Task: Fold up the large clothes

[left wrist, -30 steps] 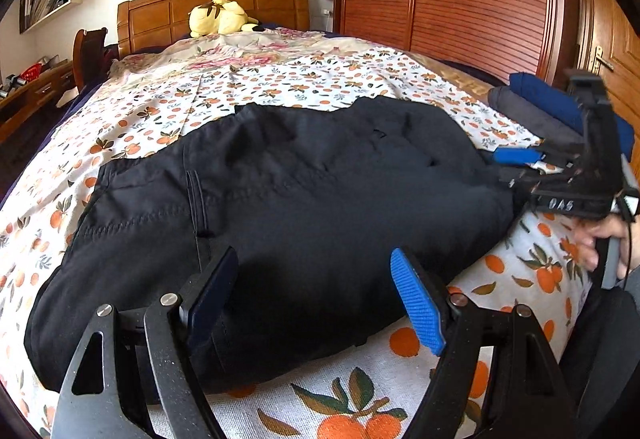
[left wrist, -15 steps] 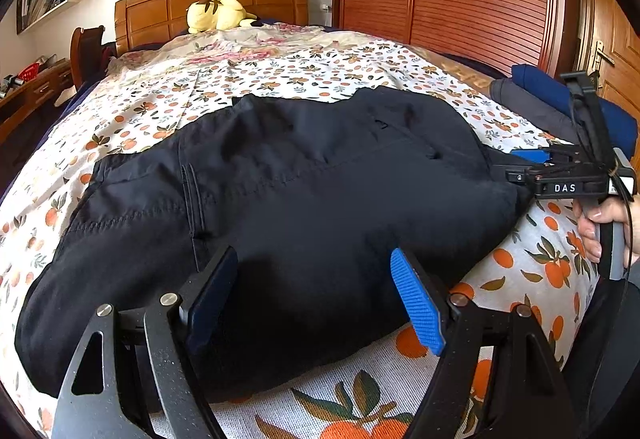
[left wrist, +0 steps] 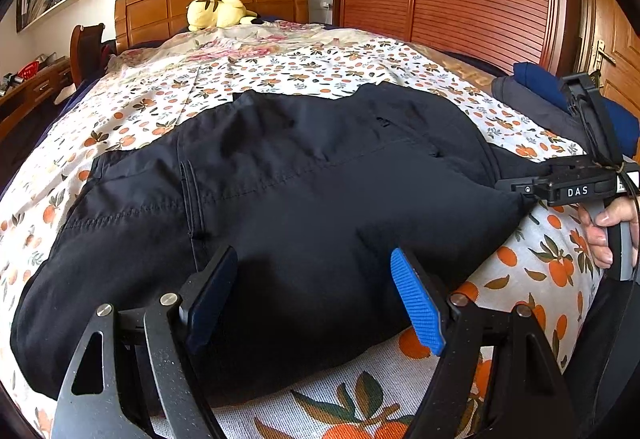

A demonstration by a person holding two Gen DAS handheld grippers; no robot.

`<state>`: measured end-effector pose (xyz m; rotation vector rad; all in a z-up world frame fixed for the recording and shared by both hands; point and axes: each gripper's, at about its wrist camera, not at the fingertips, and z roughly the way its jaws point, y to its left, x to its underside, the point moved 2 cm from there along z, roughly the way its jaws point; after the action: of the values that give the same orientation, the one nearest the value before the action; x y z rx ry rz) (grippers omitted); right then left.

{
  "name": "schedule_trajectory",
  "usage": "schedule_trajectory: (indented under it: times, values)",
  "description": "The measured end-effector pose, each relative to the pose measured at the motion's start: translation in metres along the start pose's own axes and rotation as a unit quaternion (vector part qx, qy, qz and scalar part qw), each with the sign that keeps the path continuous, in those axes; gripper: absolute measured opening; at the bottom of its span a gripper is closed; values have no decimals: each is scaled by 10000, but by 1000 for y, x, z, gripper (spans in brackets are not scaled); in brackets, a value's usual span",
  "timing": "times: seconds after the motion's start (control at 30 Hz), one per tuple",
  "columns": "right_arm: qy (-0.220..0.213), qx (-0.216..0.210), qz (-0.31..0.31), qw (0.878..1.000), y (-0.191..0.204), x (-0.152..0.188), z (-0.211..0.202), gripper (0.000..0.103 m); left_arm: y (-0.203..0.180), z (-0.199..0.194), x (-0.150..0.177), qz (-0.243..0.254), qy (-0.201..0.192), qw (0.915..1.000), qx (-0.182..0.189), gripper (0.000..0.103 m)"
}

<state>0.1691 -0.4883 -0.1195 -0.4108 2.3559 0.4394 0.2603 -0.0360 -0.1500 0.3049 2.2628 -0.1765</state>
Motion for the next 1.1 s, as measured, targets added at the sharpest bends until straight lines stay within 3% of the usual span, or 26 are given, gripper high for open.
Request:
schedule_trajectory:
  times: [0.17, 0.23, 0.33, 0.5, 0.67, 0.93, 1.03, 1.1]
  values:
    - [-4, -181, -68, 9998, -2, -1, 1, 55, 1, 1, 0, -3, 15, 10000, 9, 80]
    - [-84, -213, -140, 9996, -1, -1, -1, 37, 3, -1, 0, -14, 21, 10000, 28, 80]
    - [-391, -232, -145, 9989, 1, -1, -16, 25, 4, -5, 0, 3, 5, 10000, -10, 80]
    - [-769, -251, -132, 9966, 3, -1, -31, 22, 8, -5, 4, -8, 60, 10000, -31, 80]
    - [-675, -227, -4, 9975, 1, 1, -22, 23, 6, -3, 5, 23, 77, 10000, -56, 80]
    - [-269, -258, 229, 9990, 0, -5, -3, 43, 5, -2, 6, 25, 75, 10000, -55, 80]
    - [-226, -388, 343, 9984, -2, -7, -2, 43, 4, -2, 6, 19, 77, 10000, -51, 80]
    - [-245, -490, 349, 9979, -2, -9, -2, 35, 5, -2, 6, 19, 75, 10000, -52, 80]
